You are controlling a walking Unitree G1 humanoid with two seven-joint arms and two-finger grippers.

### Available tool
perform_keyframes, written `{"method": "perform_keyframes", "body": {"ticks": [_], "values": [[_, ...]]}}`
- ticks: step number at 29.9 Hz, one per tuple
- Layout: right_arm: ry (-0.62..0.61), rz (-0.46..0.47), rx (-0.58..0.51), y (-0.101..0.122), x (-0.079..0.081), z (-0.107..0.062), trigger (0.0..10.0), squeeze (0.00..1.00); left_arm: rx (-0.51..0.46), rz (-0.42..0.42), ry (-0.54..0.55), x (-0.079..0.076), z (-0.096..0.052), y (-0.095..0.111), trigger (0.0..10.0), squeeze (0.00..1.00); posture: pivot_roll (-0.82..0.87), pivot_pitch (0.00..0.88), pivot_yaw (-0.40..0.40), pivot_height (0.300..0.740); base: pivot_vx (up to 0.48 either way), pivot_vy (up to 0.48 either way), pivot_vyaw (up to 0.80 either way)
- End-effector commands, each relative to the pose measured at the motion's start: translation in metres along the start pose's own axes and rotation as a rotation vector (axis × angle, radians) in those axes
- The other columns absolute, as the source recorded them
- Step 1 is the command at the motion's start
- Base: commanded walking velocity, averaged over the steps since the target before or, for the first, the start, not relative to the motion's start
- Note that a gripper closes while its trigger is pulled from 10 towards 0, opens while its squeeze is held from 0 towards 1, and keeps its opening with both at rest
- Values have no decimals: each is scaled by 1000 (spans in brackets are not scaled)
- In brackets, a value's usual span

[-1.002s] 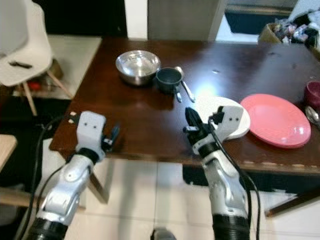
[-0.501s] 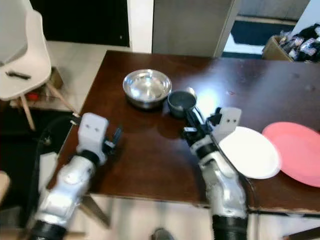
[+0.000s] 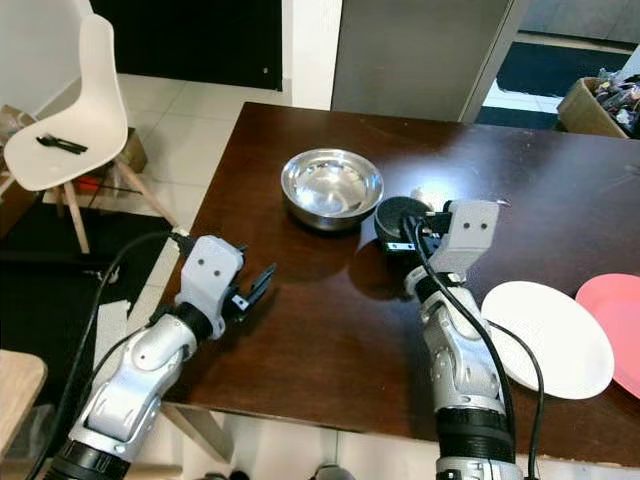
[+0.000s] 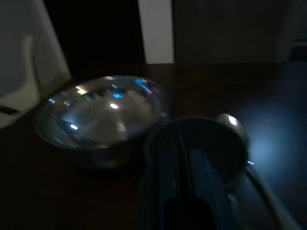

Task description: Setting the table

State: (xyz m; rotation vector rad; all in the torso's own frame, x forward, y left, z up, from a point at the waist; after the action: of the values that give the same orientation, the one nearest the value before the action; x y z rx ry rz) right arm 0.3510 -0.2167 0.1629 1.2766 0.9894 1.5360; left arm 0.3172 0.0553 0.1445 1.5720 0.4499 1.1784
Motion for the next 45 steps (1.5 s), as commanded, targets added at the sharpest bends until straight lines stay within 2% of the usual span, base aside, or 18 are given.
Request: {"method": "perform_keyframes", "body": {"ticks": [1, 2, 6, 8, 9, 15, 23, 24, 27, 28, 31, 37, 45], "values": [[-45, -74, 0, 1, -9, -1, 10000, 0, -15, 13, -17, -1, 0, 4, 10000, 0, -125, 40, 73, 740, 0, 0, 0], [-45, -74, 0, 1, -9, -1, 10000, 0, -15, 13, -17, -1, 0, 4, 10000, 0, -125, 40, 73, 740, 0, 0, 0], [-138, -163, 9, 7, -31, -11, 10000, 0, 6, 44, -48, 0, -1, 0, 10000, 0, -126, 47, 81, 740, 0, 0, 0], [-141, -164, 15, 5, -34, -14, 10000, 4, 10, 58, -58, -1, 0, -1, 10000, 0, -130, 50, 88, 740, 0, 0, 0], [-149, -159, 28, 1, -39, -18, 10000, 1000, 11, 61, -62, -1, 2, -1, 10000, 0, -132, 52, 92, 740, 0, 0, 0], [-136, -105, 79, -11, -48, -29, 10000, 1000, 9, 67, -64, 2, 7, 1, 10000, 0, -142, 61, 112, 740, 0, 0, 0], [-121, -165, 146, -8, -61, -45, 10000, 1000, 28, 76, -57, 9, 4, -4, 10000, 0, -151, 80, 130, 740, 0, 0, 0], [-107, -151, 168, -10, -62, -47, 10000, 0, 30, 76, -58, 8, 4, -4, 10000, 0, -148, 82, 135, 740, 0, 0, 0], [-61, -99, 173, -11, -58, -45, 10000, 0, 29, 77, -59, 8, 4, -3, 10000, 0, -145, 83, 137, 740, 0, 0, 0], [-5, -51, 174, -9, -52, -40, 10000, 0, 29, 78, -59, 9, 4, -3, 10000, 0, -135, 84, 144, 740, 0, 0, 0], [43, -21, 181, -7, -48, -34, 10000, 0, 31, 82, -54, 12, 3, -3, 10000, 0, -124, 87, 146, 740, 0, 0, 0], [47, -89, 208, -5, -55, -20, 10000, 0, 44, 86, -37, 18, 0, -5, 10000, 0, -99, 92, 149, 740, 0, 0, 0], [42, -99, 236, -7, -60, -10, 10000, 0, 57, 93, -31, 23, -5, -7, 10000, 0, -67, 97, 160, 740, 0, 0, 0]]}}
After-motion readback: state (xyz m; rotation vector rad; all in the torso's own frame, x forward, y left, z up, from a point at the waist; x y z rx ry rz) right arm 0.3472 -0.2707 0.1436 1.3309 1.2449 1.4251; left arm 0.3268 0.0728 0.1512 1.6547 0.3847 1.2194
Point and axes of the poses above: a point about 5 cm out from each wrist's last joint towards the gripper, its own z axis pointing out of the wrist towards the gripper, its own y axis along the axis of the wrist's last joint, x = y × z, the point moved 3 cm from there along z, pointing out of the wrist towards the gripper, and after that the axes turned 13 degrees about z, right-handed, at the moved point
